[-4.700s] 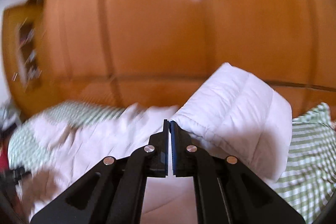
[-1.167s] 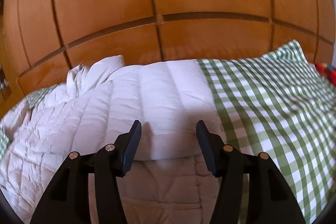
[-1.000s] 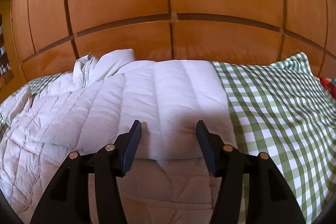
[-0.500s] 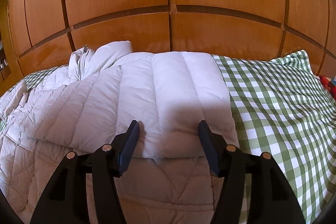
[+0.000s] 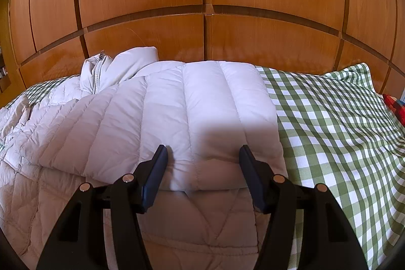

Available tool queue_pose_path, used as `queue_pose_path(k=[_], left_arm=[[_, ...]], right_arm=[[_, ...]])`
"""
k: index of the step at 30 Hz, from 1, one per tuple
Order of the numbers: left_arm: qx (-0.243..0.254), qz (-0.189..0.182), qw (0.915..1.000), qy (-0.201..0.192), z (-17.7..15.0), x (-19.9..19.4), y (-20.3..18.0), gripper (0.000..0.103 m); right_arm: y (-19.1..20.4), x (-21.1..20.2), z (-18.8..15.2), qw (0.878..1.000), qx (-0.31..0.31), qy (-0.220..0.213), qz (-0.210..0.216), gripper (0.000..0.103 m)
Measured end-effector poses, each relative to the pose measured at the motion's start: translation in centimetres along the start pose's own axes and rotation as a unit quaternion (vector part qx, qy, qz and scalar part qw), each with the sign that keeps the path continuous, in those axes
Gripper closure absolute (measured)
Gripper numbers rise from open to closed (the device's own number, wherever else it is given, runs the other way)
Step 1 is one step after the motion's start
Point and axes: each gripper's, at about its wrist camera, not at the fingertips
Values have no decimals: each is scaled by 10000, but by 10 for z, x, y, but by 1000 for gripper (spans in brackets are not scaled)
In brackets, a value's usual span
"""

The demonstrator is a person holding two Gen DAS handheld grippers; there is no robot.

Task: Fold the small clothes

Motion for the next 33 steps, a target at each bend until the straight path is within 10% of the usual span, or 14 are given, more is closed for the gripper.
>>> queue_pose_path(k=[16, 33], left_arm=[[298, -1777, 9806, -769, -2, -124, -114, 101], [1846, -2897, 9360, 771, -212, -157, -226, 101]], right_arm=[[-4, -1, 1, 9999, 103, -38, 44, 39], [-5, -1, 1, 9999, 154, -38, 31, 27]])
Point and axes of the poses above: each gripper's, at about its wrist camera, not at the fingertips, and x roughly the way its jaws point, y to its left, z to its top, and after that the axes turned 7 degrees about -y, right-handed
